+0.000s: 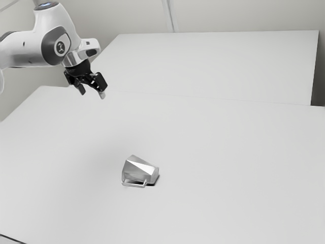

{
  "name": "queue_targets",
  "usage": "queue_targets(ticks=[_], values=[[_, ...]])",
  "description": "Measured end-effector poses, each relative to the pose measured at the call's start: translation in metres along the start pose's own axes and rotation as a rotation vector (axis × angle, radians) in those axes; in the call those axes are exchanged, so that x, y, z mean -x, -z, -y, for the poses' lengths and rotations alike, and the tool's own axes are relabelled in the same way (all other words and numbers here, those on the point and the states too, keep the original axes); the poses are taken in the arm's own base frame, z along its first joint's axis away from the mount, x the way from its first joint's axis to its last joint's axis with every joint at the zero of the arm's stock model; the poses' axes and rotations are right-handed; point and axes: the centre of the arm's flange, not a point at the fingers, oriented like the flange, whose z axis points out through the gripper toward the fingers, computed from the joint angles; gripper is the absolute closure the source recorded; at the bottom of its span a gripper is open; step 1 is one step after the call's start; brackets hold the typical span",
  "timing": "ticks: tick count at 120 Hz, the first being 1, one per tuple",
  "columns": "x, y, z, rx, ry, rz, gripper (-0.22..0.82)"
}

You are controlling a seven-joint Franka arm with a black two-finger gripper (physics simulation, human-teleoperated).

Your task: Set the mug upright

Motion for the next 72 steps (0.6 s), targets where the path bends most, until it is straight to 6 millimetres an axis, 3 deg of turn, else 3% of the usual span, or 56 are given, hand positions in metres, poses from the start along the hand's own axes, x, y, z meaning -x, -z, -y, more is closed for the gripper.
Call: queue_targets(ticks=[13, 21, 37, 55, 63, 72], values=[[0.003, 0.004, -0.011, 0.003, -0.019, -0.004, 0.00], [0.012, -0.004, -0.021, 0.020, -0.031, 0.019, 0.00], [0.030, -0.052, -0.041, 0.183, -0.018, 0.088, 0.00], [0.045, -0.116, -0.049, 0.356, 0.013, 0.155, 0.00], [0.054, -0.136, -0.039, 0.414, 0.040, 0.164, 0.00], [0.066, -0.158, -0.011, 0.472, 0.103, 0.164, 0.00]])
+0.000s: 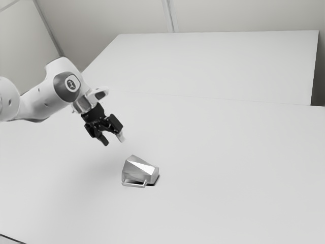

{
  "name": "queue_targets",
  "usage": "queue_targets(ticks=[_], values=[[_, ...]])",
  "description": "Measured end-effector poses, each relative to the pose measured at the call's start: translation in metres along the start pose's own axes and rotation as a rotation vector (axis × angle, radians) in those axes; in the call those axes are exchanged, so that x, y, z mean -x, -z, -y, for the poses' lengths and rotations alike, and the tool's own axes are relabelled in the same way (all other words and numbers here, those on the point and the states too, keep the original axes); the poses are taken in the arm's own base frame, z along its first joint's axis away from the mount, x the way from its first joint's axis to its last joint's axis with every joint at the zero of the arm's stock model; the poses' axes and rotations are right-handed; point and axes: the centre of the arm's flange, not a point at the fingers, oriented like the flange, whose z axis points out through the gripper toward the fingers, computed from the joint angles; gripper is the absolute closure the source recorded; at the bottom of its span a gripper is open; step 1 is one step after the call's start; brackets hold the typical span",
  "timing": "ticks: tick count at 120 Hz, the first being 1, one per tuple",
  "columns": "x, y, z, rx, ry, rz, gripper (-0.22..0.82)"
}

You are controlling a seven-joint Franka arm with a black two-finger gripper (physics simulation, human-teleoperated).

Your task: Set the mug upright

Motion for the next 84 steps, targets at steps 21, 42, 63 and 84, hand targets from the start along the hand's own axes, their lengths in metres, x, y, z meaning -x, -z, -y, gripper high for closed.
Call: queue_targets(ticks=[21, 42, 63, 84], values=[[0.009, -0.012, 0.034, 0.115, 0.024, -0.042, 0.00], [0.015, -0.031, 0.033, 0.203, -0.012, -0.059, 0.00], [0.024, -0.051, 0.035, 0.286, -0.025, -0.075, 0.00], [0.023, -0.065, 0.035, 0.338, -0.048, -0.092, 0.00]])
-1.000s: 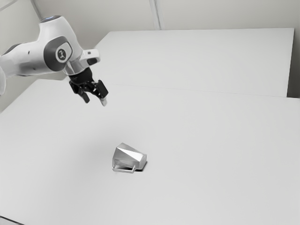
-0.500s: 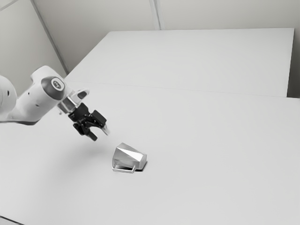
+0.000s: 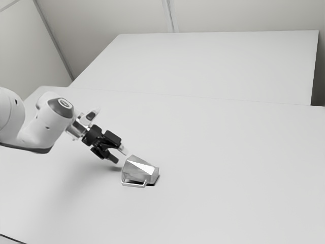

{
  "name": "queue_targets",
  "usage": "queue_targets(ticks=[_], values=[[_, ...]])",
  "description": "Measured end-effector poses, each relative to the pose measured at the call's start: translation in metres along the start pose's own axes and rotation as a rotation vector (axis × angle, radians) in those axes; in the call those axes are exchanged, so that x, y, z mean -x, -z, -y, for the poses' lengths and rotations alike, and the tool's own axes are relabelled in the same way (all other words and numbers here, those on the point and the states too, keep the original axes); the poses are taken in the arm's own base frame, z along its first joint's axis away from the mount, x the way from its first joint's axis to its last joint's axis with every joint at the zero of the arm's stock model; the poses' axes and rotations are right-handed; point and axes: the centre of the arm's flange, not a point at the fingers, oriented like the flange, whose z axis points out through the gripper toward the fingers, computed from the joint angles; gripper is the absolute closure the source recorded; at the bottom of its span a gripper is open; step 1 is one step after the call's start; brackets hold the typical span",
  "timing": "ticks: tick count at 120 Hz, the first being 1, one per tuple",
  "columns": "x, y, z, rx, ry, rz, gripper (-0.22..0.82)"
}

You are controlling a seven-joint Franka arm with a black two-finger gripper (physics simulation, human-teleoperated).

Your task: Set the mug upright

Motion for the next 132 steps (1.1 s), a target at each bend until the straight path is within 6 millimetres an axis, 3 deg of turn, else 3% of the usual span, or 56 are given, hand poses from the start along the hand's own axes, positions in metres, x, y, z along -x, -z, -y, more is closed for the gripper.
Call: queue_targets(ticks=[25, 114, 132], values=[[-0.005, -0.021, -0.003, 0.043, -0.035, -0.003, 0.00], [-0.003, -0.045, -0.025, 0.122, -0.112, -0.010, 0.00], [0.000, -0.052, -0.029, 0.132, -0.112, 0.000, 0.10]])
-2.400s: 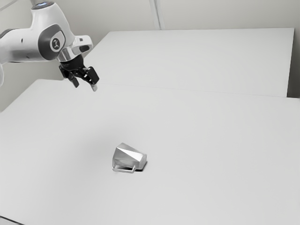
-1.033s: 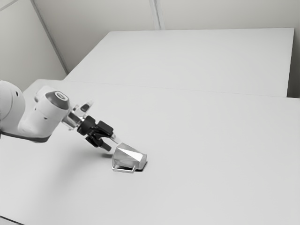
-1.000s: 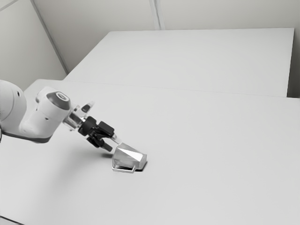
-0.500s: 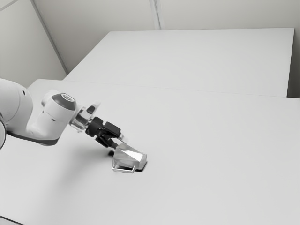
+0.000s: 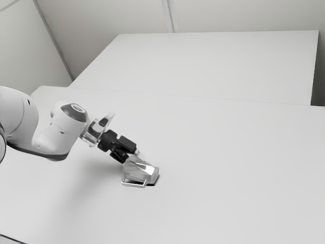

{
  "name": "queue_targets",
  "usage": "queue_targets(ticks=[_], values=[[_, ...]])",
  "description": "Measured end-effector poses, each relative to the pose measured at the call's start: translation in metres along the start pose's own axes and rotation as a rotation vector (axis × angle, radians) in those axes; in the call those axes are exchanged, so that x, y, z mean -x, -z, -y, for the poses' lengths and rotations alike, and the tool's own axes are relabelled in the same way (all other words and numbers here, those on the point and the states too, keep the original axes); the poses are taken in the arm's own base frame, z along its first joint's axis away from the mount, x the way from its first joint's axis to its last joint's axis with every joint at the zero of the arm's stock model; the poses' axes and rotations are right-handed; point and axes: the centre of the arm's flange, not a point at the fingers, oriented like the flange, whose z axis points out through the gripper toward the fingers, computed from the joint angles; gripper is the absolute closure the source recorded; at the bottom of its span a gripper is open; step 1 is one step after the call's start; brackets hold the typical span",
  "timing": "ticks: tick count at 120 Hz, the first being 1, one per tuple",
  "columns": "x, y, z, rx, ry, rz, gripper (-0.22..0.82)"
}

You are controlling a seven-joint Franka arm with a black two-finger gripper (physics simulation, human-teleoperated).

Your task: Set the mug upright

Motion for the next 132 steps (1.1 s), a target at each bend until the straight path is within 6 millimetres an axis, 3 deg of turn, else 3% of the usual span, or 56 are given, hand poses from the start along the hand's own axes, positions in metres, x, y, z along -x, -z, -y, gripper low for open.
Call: queue_targets(ticks=[11, 28, 41, 75, 112, 132], values=[[0.001, -0.001, -0.001, 0.004, 0.001, 0.000, 0.23], [0.001, -0.001, -0.003, 0.007, 0.000, -0.003, 0.52], [0.000, -0.002, -0.004, 0.010, 0.007, -0.006, 0.63], [-0.005, -0.004, -0.017, 0.051, 0.042, -0.042, 0.75], [-0.010, 0.006, -0.038, 0.075, 0.062, -0.073, 0.76], [-0.022, 0.017, -0.053, 0.001, 0.077, -0.143, 0.76]])
